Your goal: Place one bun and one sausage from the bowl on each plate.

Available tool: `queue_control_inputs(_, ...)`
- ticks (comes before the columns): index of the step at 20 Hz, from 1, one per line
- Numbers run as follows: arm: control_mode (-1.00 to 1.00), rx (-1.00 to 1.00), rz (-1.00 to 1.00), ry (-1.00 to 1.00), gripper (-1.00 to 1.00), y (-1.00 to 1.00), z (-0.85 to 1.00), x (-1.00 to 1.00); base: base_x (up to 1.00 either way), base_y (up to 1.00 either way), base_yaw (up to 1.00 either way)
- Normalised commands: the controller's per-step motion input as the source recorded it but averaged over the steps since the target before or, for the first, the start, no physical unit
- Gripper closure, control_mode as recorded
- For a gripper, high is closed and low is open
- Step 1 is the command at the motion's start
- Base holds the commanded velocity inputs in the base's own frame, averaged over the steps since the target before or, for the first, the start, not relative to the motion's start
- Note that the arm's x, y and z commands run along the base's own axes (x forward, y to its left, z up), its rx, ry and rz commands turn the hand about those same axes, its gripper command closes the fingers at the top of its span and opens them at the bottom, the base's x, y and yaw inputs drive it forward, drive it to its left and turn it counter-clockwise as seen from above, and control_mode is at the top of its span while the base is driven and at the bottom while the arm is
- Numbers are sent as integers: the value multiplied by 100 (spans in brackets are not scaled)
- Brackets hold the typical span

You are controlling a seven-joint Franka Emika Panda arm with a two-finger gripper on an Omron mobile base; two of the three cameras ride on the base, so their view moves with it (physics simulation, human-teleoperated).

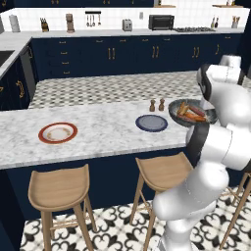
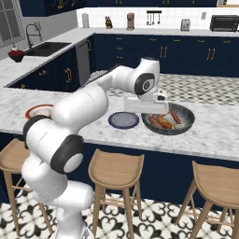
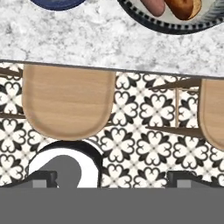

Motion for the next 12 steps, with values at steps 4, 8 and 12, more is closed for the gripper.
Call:
queue_control_inputs(4,-100,0,0,0,-100,-26,-15,44,0,0,0)
queue_control_inputs(8,-100,0,0,0,-100,-12,-4,37,0,0,0)
queue_control_inputs(12,-100,0,0,0,-100,-8,-3,39,0,0,0)
